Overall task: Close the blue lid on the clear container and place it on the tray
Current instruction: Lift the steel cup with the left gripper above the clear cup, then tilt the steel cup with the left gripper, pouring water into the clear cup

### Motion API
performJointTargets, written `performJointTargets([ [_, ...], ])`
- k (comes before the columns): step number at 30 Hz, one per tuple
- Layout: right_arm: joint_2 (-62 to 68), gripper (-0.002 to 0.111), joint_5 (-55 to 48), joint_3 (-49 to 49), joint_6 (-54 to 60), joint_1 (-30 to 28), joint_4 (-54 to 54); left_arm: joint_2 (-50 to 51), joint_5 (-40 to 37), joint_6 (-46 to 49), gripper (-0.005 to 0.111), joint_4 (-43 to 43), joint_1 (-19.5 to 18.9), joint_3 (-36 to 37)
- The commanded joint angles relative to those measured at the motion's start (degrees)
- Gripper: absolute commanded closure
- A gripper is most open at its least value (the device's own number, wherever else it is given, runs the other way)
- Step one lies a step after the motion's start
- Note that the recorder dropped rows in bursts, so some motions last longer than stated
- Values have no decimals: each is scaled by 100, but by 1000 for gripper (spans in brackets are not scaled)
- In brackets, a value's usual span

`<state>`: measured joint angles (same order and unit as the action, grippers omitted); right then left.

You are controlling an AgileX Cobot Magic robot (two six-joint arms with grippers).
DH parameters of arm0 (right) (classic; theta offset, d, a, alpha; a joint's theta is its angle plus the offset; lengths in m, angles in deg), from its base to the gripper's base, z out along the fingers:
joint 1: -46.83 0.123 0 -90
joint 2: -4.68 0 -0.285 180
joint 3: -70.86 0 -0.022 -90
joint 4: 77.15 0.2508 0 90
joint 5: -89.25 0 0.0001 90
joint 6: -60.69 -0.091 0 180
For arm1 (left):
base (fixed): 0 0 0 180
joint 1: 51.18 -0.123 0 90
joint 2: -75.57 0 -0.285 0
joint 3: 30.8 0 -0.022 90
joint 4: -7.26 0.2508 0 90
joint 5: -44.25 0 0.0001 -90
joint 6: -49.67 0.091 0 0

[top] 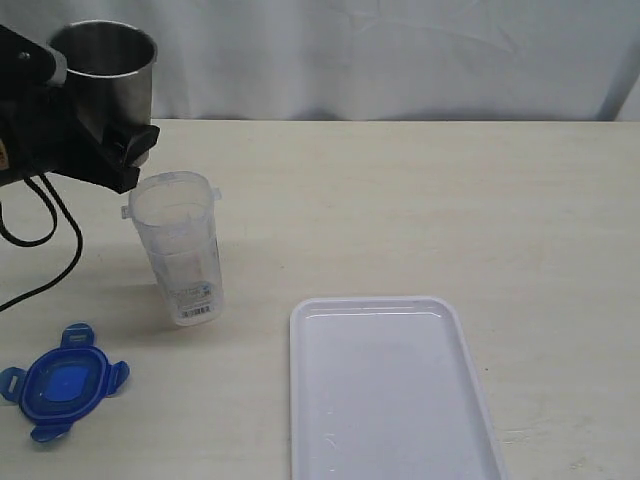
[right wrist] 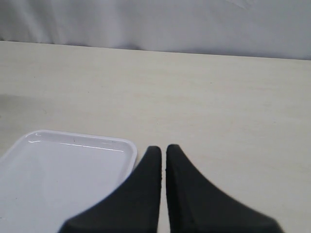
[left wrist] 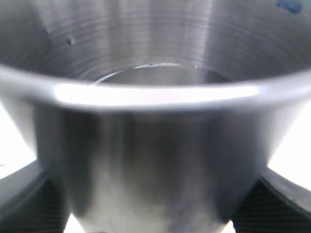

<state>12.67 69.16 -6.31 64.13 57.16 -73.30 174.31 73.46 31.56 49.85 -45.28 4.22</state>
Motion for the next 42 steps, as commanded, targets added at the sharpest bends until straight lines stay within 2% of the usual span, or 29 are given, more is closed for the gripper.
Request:
performJointTargets([
  [1, -20, 104, 40, -4, 1, -16, -32, -109, 438, 304, 107, 233, 15, -91],
  [7, -20, 104, 40, -4, 1, -16, -32, -109, 438, 1266, 107, 233, 15, -91],
  [13, -20, 104, 40, -4, 1, -16, -32, -109, 808, 1678, 107, 223, 15, -91],
  [18, -20, 104, 40, -4, 1, -16, -32, -109, 952, 1844, 107, 121, 3, -91],
  [25, -20, 104, 40, -4, 1, -16, -32, -76, 1420, 1667, 107, 160, -389, -91],
  [42, -20, 104, 40, -4, 1, -16, -32, 349, 1657, 2142, 107, 121, -401, -91],
])
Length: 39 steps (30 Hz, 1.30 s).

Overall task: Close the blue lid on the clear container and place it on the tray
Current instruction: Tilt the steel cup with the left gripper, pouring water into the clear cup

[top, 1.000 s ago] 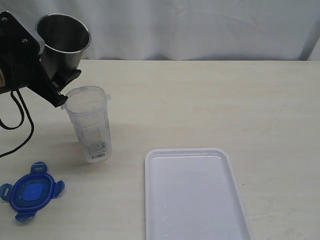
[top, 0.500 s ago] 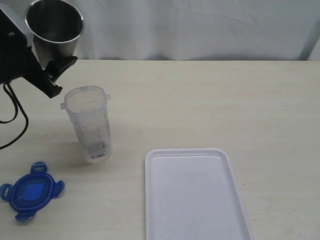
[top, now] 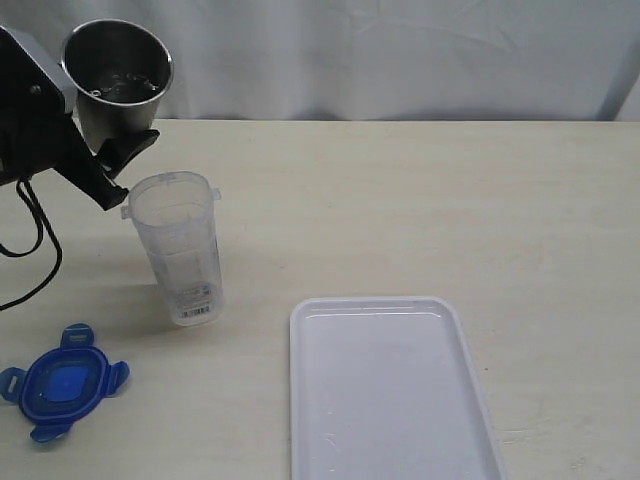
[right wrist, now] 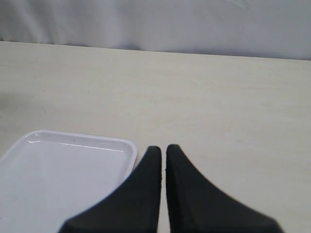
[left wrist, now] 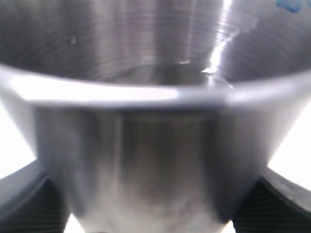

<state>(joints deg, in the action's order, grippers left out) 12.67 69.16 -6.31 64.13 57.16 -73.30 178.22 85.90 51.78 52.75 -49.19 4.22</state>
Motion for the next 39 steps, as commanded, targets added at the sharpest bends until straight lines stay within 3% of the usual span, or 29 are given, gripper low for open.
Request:
performJointTargets([
  [1, -20, 104, 40, -4, 1, -16, -32, -41, 413, 134, 107, -169, -10, -91],
  [39, -20, 104, 40, -4, 1, -16, -32, -41, 109, 1250, 107, -123, -10, -91],
])
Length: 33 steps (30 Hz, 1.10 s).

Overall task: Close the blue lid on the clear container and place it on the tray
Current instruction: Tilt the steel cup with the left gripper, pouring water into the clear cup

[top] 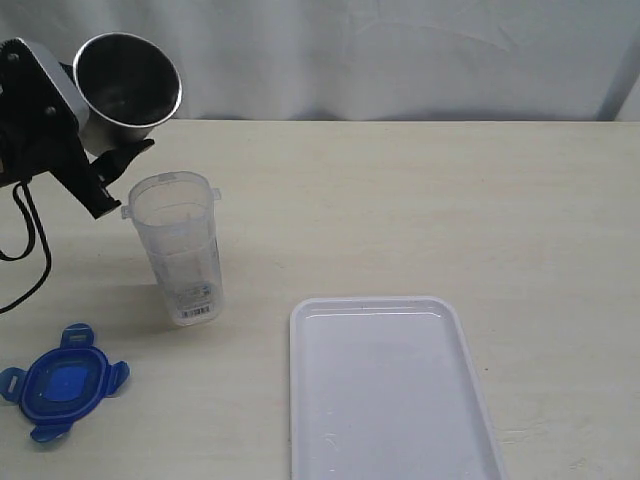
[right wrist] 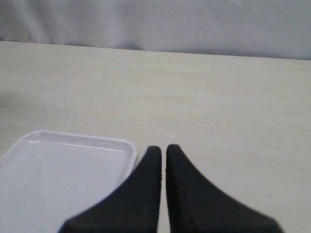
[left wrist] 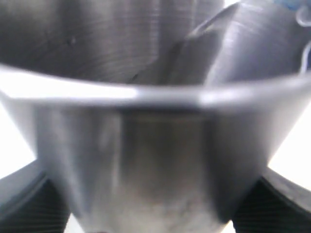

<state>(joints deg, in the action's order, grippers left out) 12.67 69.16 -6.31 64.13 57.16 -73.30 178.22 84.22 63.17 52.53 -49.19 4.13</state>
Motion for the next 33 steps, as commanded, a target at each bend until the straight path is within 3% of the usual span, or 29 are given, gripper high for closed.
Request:
performJointTargets([
  [1, -20, 104, 40, -4, 1, -16, -32, -41, 278, 164, 107, -101, -10, -81],
  [33, -20, 104, 40, -4, 1, -16, -32, -41, 243, 1170, 107, -101, -10, -81],
])
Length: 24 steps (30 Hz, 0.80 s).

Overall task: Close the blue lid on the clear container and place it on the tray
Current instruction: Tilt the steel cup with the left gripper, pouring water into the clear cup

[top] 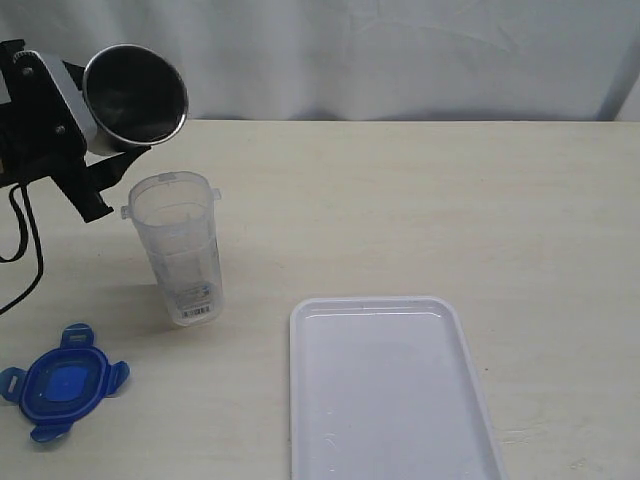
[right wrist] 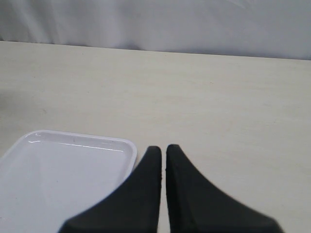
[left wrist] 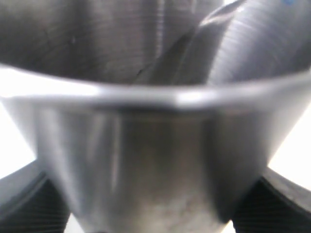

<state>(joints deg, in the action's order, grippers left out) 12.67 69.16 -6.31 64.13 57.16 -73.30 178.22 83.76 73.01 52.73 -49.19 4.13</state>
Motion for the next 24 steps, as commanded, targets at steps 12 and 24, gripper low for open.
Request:
performJointTargets([
  [12, -20, 104, 40, -4, 1, -16, -32, -41, 289, 558, 107, -122, -10, -81],
  [24, -20, 104, 40, -4, 1, -16, -32, -41, 289, 558, 107, -122, -10, -81],
])
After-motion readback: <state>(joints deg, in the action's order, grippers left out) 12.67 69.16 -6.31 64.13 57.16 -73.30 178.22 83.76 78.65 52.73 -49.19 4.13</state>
